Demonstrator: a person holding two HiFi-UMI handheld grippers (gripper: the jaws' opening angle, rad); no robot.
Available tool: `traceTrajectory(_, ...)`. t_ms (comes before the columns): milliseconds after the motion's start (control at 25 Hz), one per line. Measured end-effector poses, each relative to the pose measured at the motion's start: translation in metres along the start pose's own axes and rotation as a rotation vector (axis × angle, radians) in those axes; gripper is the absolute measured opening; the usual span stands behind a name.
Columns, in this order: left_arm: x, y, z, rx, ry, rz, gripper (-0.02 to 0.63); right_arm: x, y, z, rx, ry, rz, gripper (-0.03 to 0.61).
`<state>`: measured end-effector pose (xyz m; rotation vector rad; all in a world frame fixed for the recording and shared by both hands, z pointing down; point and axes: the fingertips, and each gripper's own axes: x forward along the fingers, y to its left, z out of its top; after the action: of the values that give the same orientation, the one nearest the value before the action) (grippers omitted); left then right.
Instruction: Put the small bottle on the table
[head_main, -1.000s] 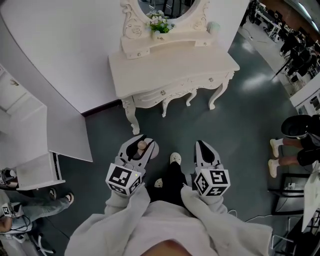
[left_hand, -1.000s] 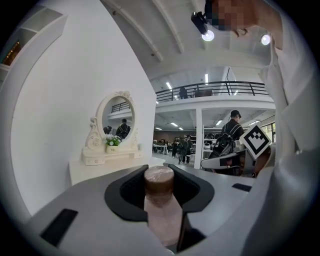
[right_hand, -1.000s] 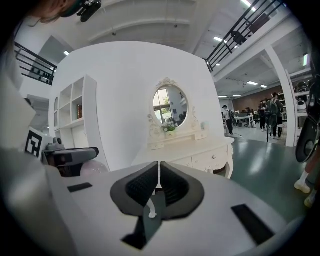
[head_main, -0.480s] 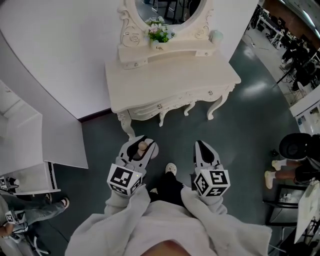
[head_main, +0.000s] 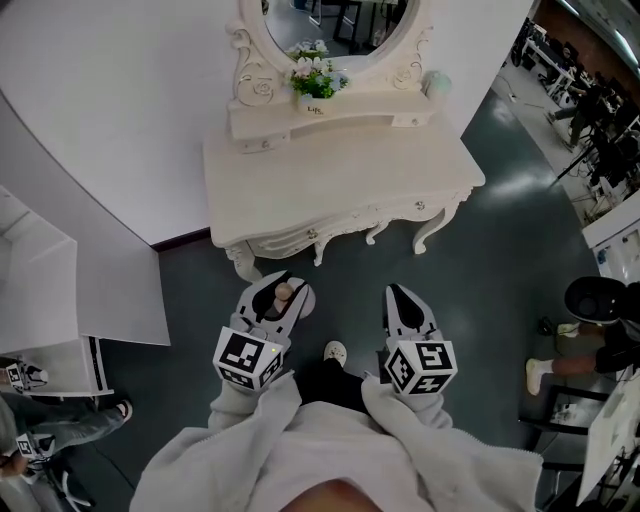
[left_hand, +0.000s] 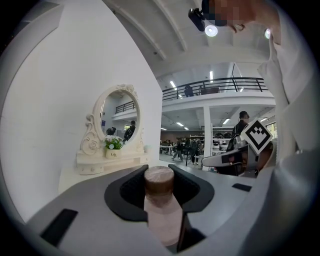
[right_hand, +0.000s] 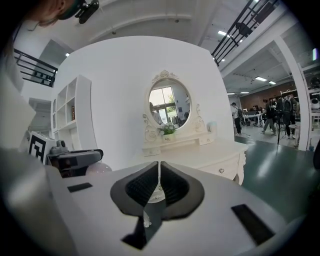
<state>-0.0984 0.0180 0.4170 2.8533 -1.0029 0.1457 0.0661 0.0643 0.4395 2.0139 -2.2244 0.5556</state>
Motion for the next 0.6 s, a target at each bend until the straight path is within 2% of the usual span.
traceTrajectory(600, 0.070, 0.016, 0.002, -0.024, 0.014, 0.051, 0.135, 0.059, -0.052, 0.021, 0.012, 0.019, 0.048, 0.037)
